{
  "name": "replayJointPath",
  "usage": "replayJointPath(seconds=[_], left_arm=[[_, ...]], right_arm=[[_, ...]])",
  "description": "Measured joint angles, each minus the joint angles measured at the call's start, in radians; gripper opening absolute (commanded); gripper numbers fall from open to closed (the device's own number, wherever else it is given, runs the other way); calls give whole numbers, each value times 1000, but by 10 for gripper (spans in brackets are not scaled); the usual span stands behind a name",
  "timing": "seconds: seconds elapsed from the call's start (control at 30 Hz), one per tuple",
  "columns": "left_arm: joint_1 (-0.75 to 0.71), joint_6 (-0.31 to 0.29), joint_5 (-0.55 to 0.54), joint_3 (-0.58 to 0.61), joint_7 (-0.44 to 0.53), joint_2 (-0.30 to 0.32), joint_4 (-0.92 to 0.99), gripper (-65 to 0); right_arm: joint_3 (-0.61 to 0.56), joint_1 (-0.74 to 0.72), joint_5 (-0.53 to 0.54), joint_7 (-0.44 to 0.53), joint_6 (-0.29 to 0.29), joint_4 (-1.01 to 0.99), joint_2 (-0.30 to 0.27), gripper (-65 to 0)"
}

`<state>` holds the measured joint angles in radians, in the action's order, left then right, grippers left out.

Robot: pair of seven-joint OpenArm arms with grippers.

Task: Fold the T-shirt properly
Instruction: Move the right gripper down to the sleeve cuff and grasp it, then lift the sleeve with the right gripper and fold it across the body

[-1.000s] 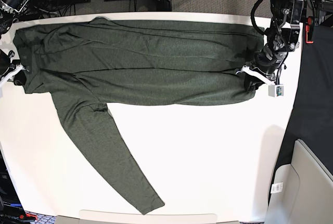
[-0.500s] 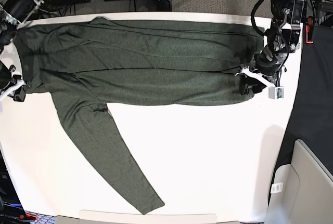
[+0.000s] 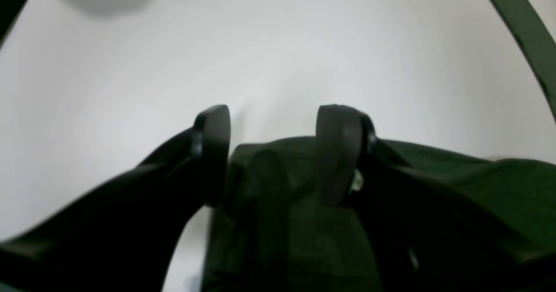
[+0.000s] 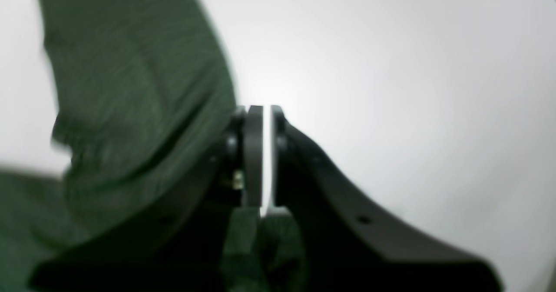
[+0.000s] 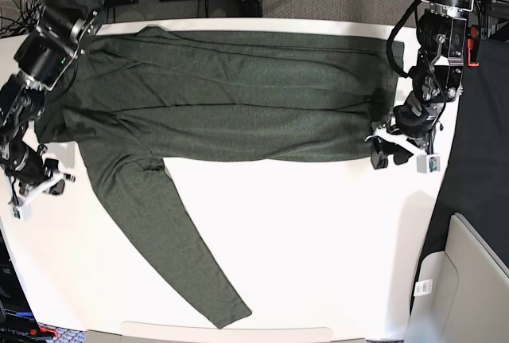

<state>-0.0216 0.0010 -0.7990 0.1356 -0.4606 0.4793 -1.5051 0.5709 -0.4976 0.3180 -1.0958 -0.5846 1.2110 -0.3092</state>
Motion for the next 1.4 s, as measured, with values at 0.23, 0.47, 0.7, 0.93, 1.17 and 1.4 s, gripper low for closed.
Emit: replayJointPath(seconds=[0.23, 0.47, 0.7, 0.93, 1.17, 1.4], left_arm=[[-2, -1, 0, 0, 0, 0, 31, -330], [-4, 3, 0, 0, -4, -2, 90, -330], [-3, 0, -1, 1, 0, -2, 89, -330], [-3, 0, 0, 2, 1, -3, 89, -331], [-3, 0, 0, 2, 9, -2, 89, -332], [-3, -1, 0, 2, 11, -24, 89, -332]], right_arm=[[-135, -48, 5, 146, 217, -80, 3, -326], [-203, -91, 6, 308, 222, -232, 26, -326], [-259, -105, 0, 428, 230, -380, 32, -326], [-304, -114, 6, 502, 230, -482, 43, -326], [-304, -115, 14, 532, 226, -515, 39, -327], [-303, -110, 23, 504, 219, -514, 35, -372]])
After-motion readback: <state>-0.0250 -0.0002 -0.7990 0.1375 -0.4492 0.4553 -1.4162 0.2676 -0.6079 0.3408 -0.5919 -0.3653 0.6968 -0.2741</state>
